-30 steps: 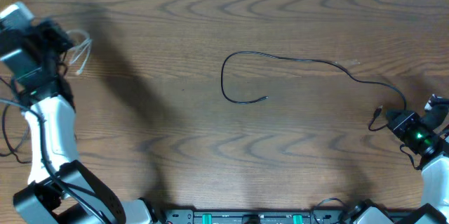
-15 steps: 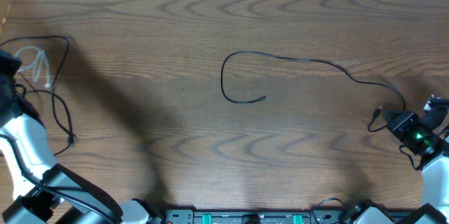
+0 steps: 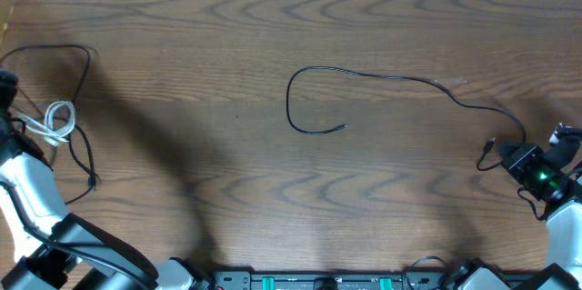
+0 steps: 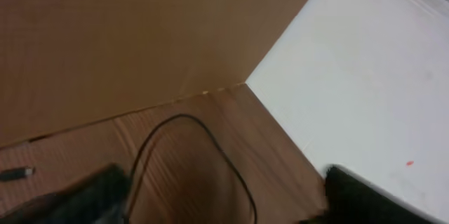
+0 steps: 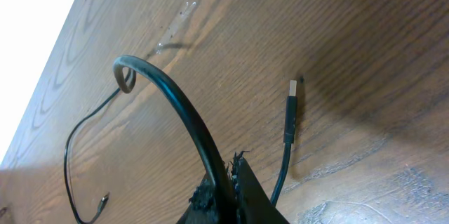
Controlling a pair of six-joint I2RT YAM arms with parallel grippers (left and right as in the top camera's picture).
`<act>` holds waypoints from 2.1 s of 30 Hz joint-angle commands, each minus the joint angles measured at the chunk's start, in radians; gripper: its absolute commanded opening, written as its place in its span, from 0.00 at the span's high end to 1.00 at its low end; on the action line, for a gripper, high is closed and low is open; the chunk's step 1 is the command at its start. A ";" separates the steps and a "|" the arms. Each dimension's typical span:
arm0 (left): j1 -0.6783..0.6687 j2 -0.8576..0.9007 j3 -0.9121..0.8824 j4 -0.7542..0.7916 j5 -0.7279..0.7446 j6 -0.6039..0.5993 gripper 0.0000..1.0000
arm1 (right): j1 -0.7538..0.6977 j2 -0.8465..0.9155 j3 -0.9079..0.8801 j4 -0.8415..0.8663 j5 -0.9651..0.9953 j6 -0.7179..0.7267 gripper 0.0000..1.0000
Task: Untangle cables
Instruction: 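Lower the white cable at the left edge and open the left gripper, then swing the left gripper right toward the black cable at table center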
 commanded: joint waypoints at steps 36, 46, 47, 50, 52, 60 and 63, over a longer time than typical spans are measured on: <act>-0.328 -0.002 -0.006 -0.147 0.441 0.244 0.03 | 0.010 -0.012 0.004 -0.004 -0.008 -0.014 0.99; -0.618 0.000 -0.015 -0.334 0.436 0.483 0.02 | 0.010 -0.012 0.004 -0.004 -0.007 -0.015 0.92; -0.638 0.000 -0.015 -0.349 0.436 0.498 0.02 | 0.010 -0.012 0.004 -0.004 -0.008 -0.015 0.92; -0.697 0.002 -0.015 -0.394 0.431 0.539 0.02 | 0.010 -0.012 0.004 -0.004 -0.008 -0.015 0.92; -0.732 0.008 -0.015 -0.418 0.430 0.568 0.02 | 0.010 -0.012 0.004 -0.004 -0.007 -0.015 0.92; -0.850 0.089 -0.016 -0.457 0.430 0.681 0.02 | 0.010 -0.012 0.004 -0.003 -0.007 -0.015 0.95; -0.895 0.156 -0.016 -0.457 0.430 0.683 0.02 | 0.010 -0.012 0.004 -0.003 -0.007 -0.015 0.97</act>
